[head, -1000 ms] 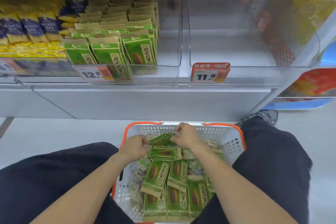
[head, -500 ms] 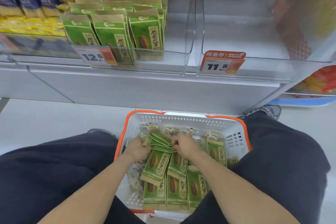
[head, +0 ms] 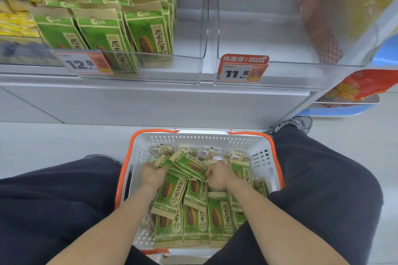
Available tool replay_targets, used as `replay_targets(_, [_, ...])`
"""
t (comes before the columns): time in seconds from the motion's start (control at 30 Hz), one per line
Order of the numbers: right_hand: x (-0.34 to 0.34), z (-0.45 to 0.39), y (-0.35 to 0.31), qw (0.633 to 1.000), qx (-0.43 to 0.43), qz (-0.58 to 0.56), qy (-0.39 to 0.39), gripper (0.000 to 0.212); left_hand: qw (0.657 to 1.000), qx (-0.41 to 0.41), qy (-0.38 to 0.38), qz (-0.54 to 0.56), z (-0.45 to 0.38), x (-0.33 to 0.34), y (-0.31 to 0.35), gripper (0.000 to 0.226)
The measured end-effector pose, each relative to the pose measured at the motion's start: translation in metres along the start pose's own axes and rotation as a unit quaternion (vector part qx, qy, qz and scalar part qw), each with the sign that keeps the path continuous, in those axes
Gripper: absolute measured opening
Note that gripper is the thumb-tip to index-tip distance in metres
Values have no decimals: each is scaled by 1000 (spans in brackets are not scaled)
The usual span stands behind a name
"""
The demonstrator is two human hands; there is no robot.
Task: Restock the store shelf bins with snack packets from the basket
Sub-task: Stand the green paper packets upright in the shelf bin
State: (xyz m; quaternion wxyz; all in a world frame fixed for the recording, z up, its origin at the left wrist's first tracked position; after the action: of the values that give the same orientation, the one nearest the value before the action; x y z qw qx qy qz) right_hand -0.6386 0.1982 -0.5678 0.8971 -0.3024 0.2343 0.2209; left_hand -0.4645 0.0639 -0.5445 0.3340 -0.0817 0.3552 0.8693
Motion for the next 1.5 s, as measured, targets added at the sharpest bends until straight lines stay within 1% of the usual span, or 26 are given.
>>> replay_targets(0.03, [1, 1, 0, 1000, 8, -22, -6, 37, 999, -13, -1, 37, -3, 0, -2, 19])
replay_targets(0.1, [0, 1, 2, 997, 24, -76, -13, 34, 995, -52, -28, 85, -9, -1, -6, 36])
replay_targets(0.17, [-1, 0, 5, 990, 27, -136, -11, 29, 990, -75, -86, 85, -14, 0, -9, 37])
replay_targets(0.23, [-2, -3, 9, 981, 32, -193, -3, 24, 987, -57, -142, 50, -10, 5, -3, 42])
replay_targets(0.3, [-3, -4, 11, 975, 38, -218, -5, 20, 987, -21, -156, 14, -9, 14, 2, 58])
replay_targets(0.4, [0, -5, 11, 967, 41, -251, -9, 20, 980, -26, -192, 52, -5, 26, 3, 91])
replay_targets(0.53, [2, -4, 5, 954, 50, -297, -12, 30, 970, -61, -190, 139, -4, 33, 3, 117])
replay_targets(0.63, [2, -7, 1, 940, 48, -337, -33, 34, 977, -74, -152, 129, -4, 38, 8, 135])
replay_targets(0.67, [1, -7, -1, 940, 39, -336, -38, 35, 980, -78, -138, 122, -2, 39, 10, 134])
replay_targets(0.7, [0, -7, -3, 944, 29, -326, -39, 35, 982, -85, -121, 118, 0, 40, 11, 125])
replay_targets(0.77, [-2, -8, -8, 945, 9, -324, -44, 33, 984, -96, -97, 116, 1, 40, 10, 94])
replay_targets(0.8, [-4, -6, -11, 945, 5, -324, -47, 29, 983, -104, -91, 121, -1, 40, 10, 81])
replay_targets(0.83, [-6, -5, -14, 946, 3, -321, -46, 23, 982, -110, -87, 124, -1, 37, 11, 60])
replay_targets(0.87, [-8, -5, -15, 948, 3, -317, -43, 18, 982, -111, -87, 128, -2, 33, 11, 45])
replay_targets(0.9, [-9, -4, -17, 950, 2, -309, -38, 18, 981, -111, -92, 128, -1, 30, 11, 35])
replay_targets(0.93, [-11, -3, -19, 955, 0, -295, -29, 26, 981, -106, -100, 129, 1, 27, 13, 30])
replay_targets(1.0, [-15, -1, -24, 966, -9, -257, -12, 54, 983, -82, -119, 109, 7, 22, 17, 27])
replay_targets(1.03, [-16, -1, -26, 967, -16, -252, -14, 63, 984, -66, -139, 88, 12, 21, 21, 27])
replay_targets(1.07, [-17, -1, -28, 963, -22, -266, -29, 70, 983, -49, -161, 67, 17, 19, 26, 28])
replay_targets(1.13, [-23, -1, -32, 936, -31, -340, -79, 78, 977, -16, -210, 25, 24, 12, 39, 30])
replay_targets(1.2, [-31, 0, -39, 916, -53, -386, -96, 80, 971, 21, -237, -3, 32, 1, 55, 31])
replay_targets(1.23, [-36, 2, -44, 910, -72, -398, -93, 78, 971, 45, -235, -8, 36, -3, 63, 30])
replay_targets(1.33, [-52, 9, -62, 890, -133, -430, -76, 77, 969, 99, -227, 28, 51, -15, 86, 28])
replay_targets(1.4, [-62, 15, -72, 888, -170, -424, -57, 75, 963, 118, -238, 45, 60, -21, 100, 42])
replay_targets(1.47, [-69, 21, -77, 881, -195, -430, -35, 70, 962, 137, -237, 19, 70, -31, 116, 61])
replay_targets(1.5, [-73, 26, -79, 872, -202, -445, -31, 68, 958, 147, -245, -2, 74, -36, 124, 64])
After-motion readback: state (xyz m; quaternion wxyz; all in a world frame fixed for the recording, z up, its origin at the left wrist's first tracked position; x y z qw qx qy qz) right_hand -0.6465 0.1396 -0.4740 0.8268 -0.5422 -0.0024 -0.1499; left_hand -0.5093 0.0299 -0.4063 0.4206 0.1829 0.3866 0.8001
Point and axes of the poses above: each hand's wrist, its own z-axis away from the middle knuckle, its own x-axis out of the palm, y = z × x, the point moved 2 cm from there along -z, towards the middle knuckle, and after that the axes turned 2 degrees about -x, right-handed, at the moved point
